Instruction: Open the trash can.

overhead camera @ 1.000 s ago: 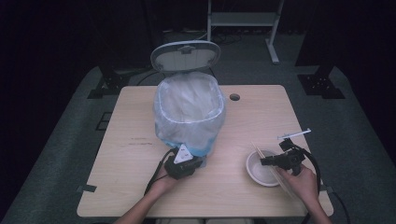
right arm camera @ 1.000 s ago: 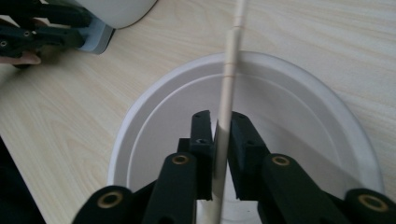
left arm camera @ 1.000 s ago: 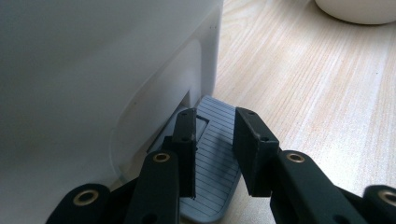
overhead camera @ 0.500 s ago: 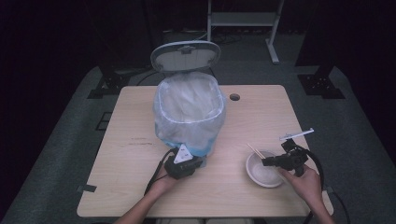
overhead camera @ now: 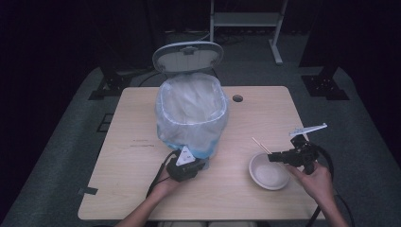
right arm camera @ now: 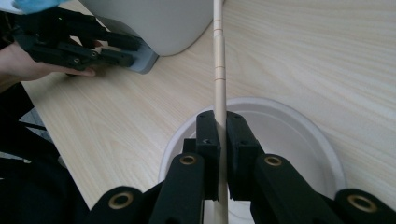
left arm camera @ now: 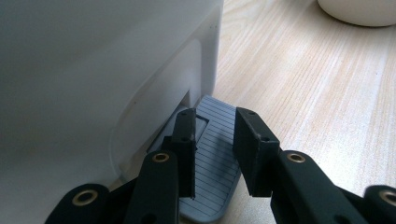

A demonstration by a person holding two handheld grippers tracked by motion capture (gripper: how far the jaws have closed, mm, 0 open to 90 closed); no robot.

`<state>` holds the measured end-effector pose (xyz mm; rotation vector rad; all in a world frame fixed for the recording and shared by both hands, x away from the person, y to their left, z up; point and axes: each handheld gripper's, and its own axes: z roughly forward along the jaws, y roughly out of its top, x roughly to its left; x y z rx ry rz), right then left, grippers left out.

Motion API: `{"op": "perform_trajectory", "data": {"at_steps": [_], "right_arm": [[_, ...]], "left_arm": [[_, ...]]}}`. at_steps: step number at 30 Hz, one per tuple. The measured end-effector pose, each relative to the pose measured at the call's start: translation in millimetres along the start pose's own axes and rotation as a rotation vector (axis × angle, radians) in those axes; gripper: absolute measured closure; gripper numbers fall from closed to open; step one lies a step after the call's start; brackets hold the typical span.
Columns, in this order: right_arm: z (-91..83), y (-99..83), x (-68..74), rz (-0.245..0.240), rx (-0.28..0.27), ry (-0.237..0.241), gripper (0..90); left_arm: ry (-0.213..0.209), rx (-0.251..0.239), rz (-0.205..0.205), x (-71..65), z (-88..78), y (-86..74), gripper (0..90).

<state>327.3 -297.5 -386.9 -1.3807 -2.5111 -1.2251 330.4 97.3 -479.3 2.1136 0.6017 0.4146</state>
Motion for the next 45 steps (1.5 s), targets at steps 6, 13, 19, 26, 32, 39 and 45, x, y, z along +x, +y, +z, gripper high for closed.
{"op": "perform_trajectory", "data": {"at_steps": [6, 13, 19, 26, 32, 39, 45], "right_arm": [[-8.2, 6.6, 2.3, -0.014, -0.013, 0.016, 84.7], [-13.4, 16.4, 7.6, -0.036, -0.015, 0.03, 84.7], [-18.5, 23.8, 12.2, -0.045, -0.023, 0.043, 84.7], [-25.9, 34.3, 18.5, -0.059, -0.034, 0.068, 84.7], [-30.3, 45.1, 23.7, -0.075, -0.036, 0.078, 84.7], [-34.4, 55.2, 29.0, -0.09, -0.038, 0.086, 84.7], [-39.1, 64.1, 34.5, -0.106, -0.044, 0.091, 84.7]], "left_arm": [[0.0, 0.0, 0.0, 0.0, 0.0, 0.0, 70.0], [0.0, -0.002, 0.0, 0.0, 0.2, -0.1, 70.0], [0.0, 0.0, 0.0, 0.0, 0.0, 0.0, 70.0], [-0.001, 0.001, 0.001, 0.1, -0.1, 0.0, 70.0], [-0.002, 0.001, 0.0, 0.2, -0.1, 0.0, 70.0], [-0.002, 0.0, 0.0, 0.1, -0.1, -0.1, 70.0], [-0.001, 0.001, 0.002, 0.3, -0.1, 0.0, 70.0]]}}
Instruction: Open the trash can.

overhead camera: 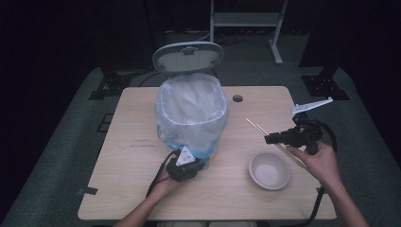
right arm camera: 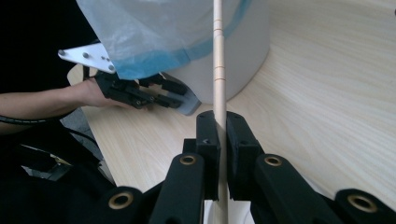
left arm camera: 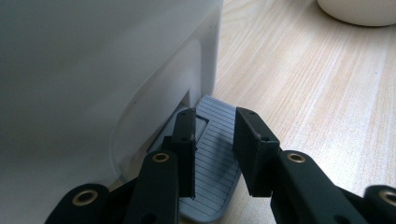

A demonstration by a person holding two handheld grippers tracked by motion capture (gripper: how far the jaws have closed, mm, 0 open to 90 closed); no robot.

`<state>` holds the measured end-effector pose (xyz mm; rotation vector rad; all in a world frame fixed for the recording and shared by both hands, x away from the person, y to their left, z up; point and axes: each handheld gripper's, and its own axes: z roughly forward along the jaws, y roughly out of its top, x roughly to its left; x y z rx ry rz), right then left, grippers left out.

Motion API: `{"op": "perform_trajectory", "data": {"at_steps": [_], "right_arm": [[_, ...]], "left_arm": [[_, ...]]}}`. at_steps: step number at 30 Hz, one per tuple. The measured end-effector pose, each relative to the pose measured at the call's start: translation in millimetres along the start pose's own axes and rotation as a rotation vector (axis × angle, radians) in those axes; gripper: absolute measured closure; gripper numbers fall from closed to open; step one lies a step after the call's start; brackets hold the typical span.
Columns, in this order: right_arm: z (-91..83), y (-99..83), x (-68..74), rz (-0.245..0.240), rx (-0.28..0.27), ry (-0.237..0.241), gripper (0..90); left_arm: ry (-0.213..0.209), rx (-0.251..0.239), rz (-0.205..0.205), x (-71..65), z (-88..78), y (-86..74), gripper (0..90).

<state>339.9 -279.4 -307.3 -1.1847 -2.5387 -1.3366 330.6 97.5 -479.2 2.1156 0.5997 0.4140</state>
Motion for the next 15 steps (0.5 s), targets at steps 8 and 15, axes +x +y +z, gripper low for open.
{"op": "perform_trajectory", "data": {"at_steps": [8, 15], "right_arm": [[-3.1, 14.5, 5.7, -0.026, 0.002, 0.01, 84.7], [-4.7, 27.8, 10.6, -0.048, 0.002, 0.019, 84.7]], "left_arm": [[-0.001, -0.003, -0.002, 0.1, 0.3, -0.1, 70.0], [-0.001, -0.001, -0.001, 0.2, 0.0, 0.0, 70.0]]}}
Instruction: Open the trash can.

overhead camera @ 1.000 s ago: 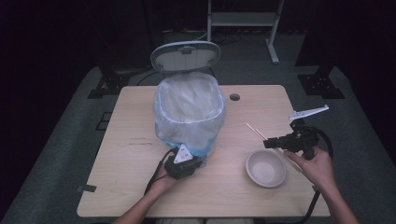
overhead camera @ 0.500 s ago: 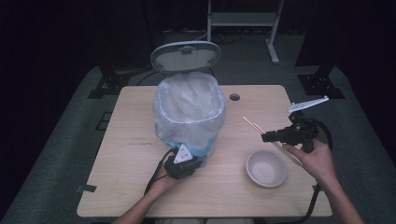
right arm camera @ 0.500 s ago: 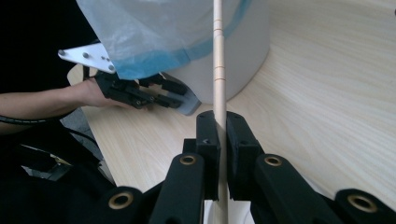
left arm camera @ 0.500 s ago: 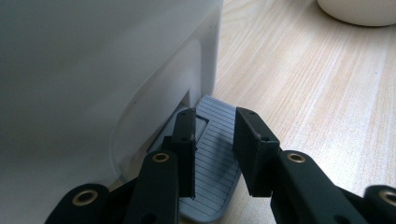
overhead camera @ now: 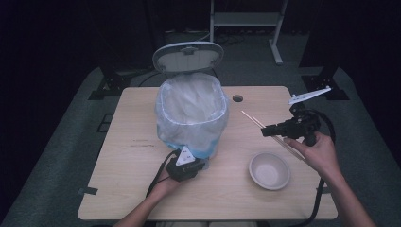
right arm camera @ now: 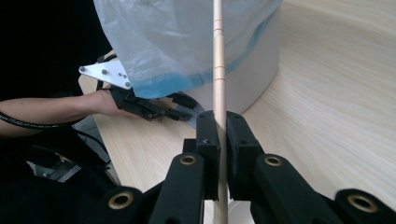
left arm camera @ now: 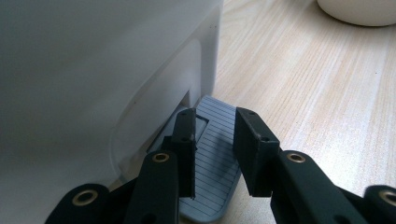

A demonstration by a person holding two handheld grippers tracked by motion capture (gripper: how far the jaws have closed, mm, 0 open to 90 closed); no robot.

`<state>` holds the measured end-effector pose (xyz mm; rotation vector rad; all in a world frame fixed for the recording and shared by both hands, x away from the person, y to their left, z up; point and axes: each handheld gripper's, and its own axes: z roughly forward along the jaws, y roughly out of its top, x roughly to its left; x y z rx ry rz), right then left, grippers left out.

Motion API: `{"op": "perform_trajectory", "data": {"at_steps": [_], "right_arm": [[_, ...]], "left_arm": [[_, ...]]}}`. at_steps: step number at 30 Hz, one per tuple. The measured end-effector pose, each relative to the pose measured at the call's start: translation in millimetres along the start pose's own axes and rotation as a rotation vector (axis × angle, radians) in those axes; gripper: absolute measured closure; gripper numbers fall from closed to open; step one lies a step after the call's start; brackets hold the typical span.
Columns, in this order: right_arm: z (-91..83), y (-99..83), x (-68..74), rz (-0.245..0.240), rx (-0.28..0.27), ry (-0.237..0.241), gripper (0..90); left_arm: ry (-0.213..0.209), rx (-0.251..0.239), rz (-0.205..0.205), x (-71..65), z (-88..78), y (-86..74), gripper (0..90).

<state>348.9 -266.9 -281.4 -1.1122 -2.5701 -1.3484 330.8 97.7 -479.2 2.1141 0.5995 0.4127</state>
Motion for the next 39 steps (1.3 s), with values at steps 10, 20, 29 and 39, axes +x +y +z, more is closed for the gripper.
{"op": "perform_trajectory", "data": {"at_steps": [10, 20, 29, 39], "right_arm": [[-1.5, 24.8, 9.5, -0.04, 0.009, 0.01, 84.7], [1.1, 49.0, 16.2, -0.062, 0.018, 0.029, 84.7], [2.8, 63.4, 23.4, -0.087, 0.026, 0.027, 84.7], [2.4, 72.6, 26.7, -0.099, 0.027, 0.032, 84.7]], "left_arm": [[-0.002, -0.001, -0.001, 0.1, 0.1, -0.1, 70.0], [-0.003, 0.0, 0.0, 0.3, 0.1, -0.1, 70.0], [-0.003, -0.002, 0.0, 0.4, 0.3, -0.2, 70.0], [-0.003, -0.002, 0.0, 0.4, 0.2, -0.2, 70.1]]}}
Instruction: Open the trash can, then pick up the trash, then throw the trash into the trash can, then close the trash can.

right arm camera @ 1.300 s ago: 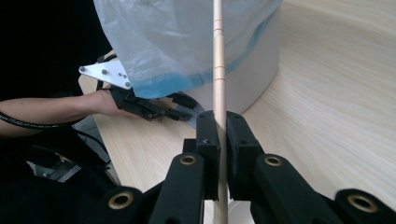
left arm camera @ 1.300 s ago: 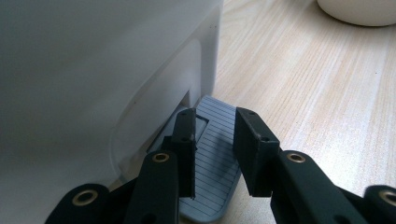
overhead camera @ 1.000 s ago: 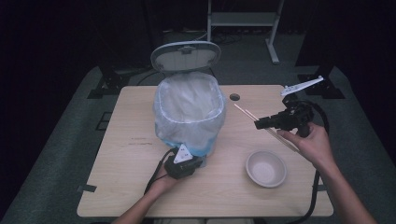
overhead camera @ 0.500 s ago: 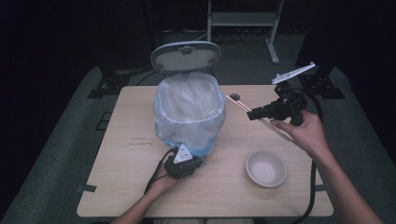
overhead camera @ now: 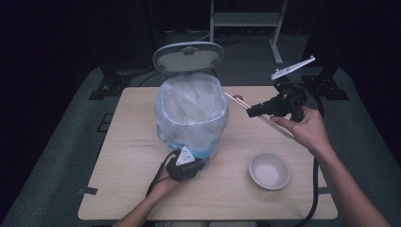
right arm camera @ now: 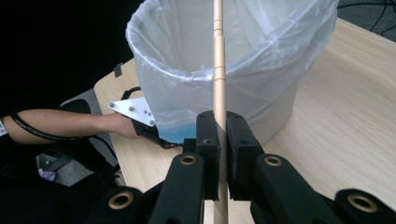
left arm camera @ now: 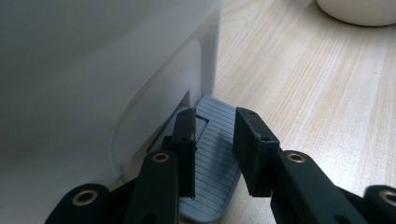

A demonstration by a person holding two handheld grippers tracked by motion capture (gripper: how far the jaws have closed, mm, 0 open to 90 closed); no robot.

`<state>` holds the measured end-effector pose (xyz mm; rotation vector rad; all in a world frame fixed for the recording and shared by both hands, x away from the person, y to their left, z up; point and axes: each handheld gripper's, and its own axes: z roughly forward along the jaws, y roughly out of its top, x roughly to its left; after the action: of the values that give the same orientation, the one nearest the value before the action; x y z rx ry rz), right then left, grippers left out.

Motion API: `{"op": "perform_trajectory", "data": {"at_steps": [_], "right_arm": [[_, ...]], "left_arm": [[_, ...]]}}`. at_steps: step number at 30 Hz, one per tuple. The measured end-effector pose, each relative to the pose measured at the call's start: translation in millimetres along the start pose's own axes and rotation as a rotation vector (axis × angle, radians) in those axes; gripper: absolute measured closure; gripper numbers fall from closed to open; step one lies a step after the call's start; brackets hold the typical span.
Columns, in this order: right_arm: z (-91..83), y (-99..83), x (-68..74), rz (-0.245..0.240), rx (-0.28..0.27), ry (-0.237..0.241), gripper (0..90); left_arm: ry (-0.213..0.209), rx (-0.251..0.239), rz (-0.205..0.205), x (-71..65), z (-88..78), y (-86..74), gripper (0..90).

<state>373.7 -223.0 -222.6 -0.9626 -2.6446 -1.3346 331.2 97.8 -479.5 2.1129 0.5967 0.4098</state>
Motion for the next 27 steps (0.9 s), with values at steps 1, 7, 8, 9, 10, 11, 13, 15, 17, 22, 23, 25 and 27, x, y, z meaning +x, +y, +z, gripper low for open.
{"op": "perform_trajectory", "data": {"at_steps": [1, 7, 8, 9, 10, 11, 13, 15, 17, 22, 23, 25, 27], "right_arm": [[0.0, 1.0, 0.2, 0.001, 0.003, -0.001, 84.7], [1.8, 6.4, 2.2, -0.008, 0.007, 0.001, 84.7], [2.1, 6.8, 3.0, -0.01, 0.009, 0.002, 84.7], [2.4, 7.1, 3.5, -0.013, 0.01, 0.002, 84.7], [2.8, 7.3, 3.9, -0.015, 0.01, 0.001, 84.7], [3.4, 7.3, 4.4, -0.016, 0.012, 0.001, 84.7], [4.5, 7.4, 4.9, -0.018, 0.016, 0.0, 84.7], [5.3, 7.6, 5.3, -0.019, 0.017, 0.001, 84.7], [5.4, 8.1, 5.9, -0.019, 0.017, 0.001, 84.7], [7.0, 9.4, 6.4, -0.019, 0.021, 0.003, 84.7], [7.4, 9.9, 6.7, -0.02, 0.022, 0.005, 84.7], [8.0, 11.5, 7.4, -0.023, 0.017, 0.006, 84.7], [8.7, 14.1, 8.9, -0.028, 0.015, 0.008, 84.7]], "left_arm": [[0.0, 0.0, 0.0, 0.0, 0.0, 0.0, 70.0], [0.0, 0.0, -0.001, 0.0, 0.0, 0.0, 70.0], [0.0, 0.0, 0.0, 0.0, 0.0, 0.0, 70.0], [0.0, 0.0, 0.0, 0.0, 0.0, 0.0, 70.0], [0.0, 0.0, 0.0, 0.0, 0.0, 0.0, 70.0], [0.0, 0.0, 0.0, -0.1, 0.0, 0.0, 70.0], [0.0, 0.0, -0.001, -0.1, -0.1, 0.0, 70.0], [0.0, 0.001, 0.0, 0.0, -0.1, 0.0, 70.0], [0.001, 0.0, -0.001, -0.1, -0.1, 0.0, 70.0], [0.001, 0.001, 0.0, 0.0, -0.1, 0.0, 70.0], [0.001, 0.0, 0.001, 0.0, -0.1, 0.0, 70.0], [0.001, 0.0, 0.0, 0.0, -0.1, 0.0, 70.0], [0.001, 0.0, 0.0, 0.0, -0.1, 0.0, 70.0]]}}
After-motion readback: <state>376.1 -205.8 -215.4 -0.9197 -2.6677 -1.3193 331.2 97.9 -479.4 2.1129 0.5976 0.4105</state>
